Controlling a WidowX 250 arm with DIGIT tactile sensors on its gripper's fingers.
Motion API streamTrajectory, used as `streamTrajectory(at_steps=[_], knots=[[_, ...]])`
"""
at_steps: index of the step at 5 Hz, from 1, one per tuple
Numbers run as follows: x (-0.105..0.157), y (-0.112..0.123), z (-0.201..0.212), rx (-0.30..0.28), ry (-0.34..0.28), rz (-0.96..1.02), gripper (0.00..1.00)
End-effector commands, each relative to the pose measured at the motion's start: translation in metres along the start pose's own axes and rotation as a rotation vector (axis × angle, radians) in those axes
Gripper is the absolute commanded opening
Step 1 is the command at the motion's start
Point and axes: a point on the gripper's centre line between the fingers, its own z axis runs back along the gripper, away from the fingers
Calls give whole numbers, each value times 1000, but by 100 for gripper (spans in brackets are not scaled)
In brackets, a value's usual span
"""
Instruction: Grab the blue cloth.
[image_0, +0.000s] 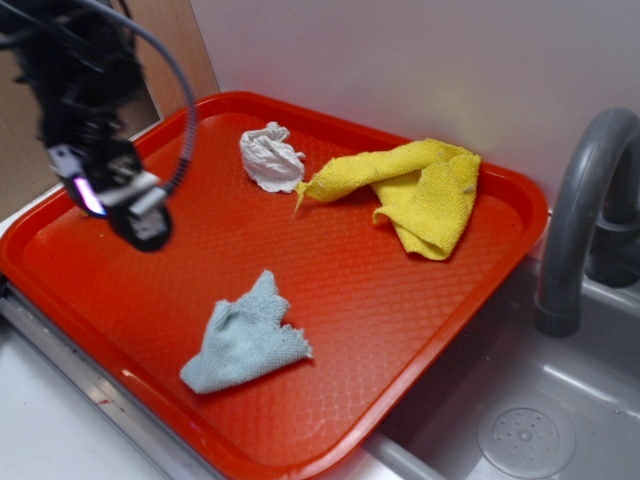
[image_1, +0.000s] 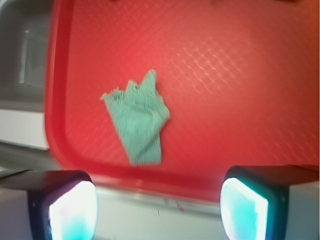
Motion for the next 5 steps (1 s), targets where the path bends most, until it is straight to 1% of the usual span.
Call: streamTrajectory(at_steps=[1, 2, 3, 4, 5], knots=[[25, -27, -39, -23, 80, -83, 100], [23, -26, -70, 27, 140, -102, 100], [16, -25, -94, 58, 201, -124, 100], [10, -22, -106, 108, 234, -105, 100], [6, -23, -104, 166, 213, -84, 0]])
